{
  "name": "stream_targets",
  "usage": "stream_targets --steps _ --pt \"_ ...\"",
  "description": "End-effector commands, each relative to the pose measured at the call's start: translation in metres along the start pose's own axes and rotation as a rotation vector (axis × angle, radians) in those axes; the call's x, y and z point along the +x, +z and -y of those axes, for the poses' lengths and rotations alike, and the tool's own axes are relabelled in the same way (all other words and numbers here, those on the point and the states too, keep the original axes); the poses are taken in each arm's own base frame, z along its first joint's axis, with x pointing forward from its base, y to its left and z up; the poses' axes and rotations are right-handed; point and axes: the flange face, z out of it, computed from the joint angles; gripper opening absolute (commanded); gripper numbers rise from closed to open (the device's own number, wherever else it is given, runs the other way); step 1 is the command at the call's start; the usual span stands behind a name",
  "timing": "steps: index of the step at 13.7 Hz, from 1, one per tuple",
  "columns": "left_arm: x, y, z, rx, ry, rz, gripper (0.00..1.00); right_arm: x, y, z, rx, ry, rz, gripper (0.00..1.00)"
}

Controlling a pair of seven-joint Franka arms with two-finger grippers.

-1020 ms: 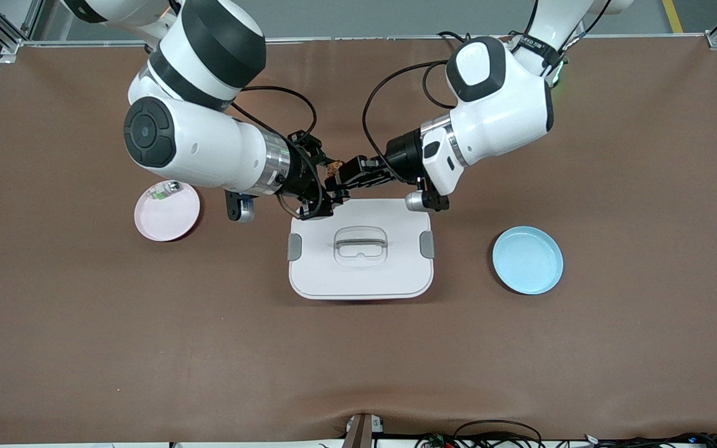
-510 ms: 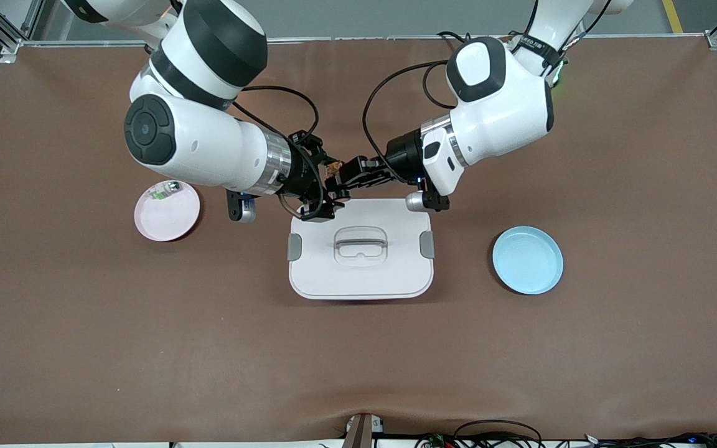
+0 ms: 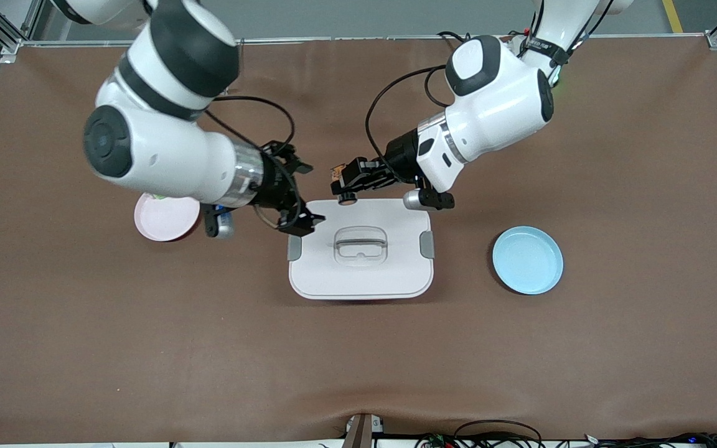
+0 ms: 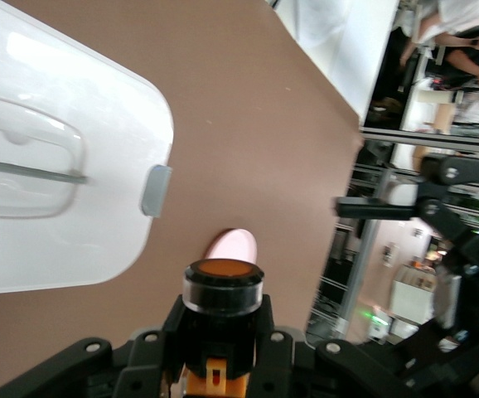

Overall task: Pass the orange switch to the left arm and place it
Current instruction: 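Open the right gripper and withdraw it while the left gripper pulls back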

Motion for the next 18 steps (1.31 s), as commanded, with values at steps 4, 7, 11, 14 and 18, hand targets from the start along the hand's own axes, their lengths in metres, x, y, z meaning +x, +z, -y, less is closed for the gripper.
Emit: stream_targets --steps 4,7,11,14,18 --pt "-0.019 -0.024 0.018 0.328 0.059 0.054 0.0 0.087 -0.048 -0.013 -0.108 -0.3 -0.036 1.0" --pt "-0.02 -0.05 0.03 0.481 0.068 0.091 0.0 0.124 -0.057 -0.025 -0.231 -0.561 -0.173 1.0" --pt "-0.01 -0.103 0.053 0.647 0.062 0.135 0.0 0.147 -0.071 -0.036 -0.393 -0.804 -0.336 1.0" --pt "0.01 -0.163 0.07 0.691 0.057 0.135 0.0 0.183 -0.092 -0.04 -0.443 -0.922 -0.347 1.0" --pt "0.04 -0.258 0.135 0.711 0.101 0.133 0.0 0.228 -0.118 -0.048 -0.525 -1.088 -0.354 1.0"
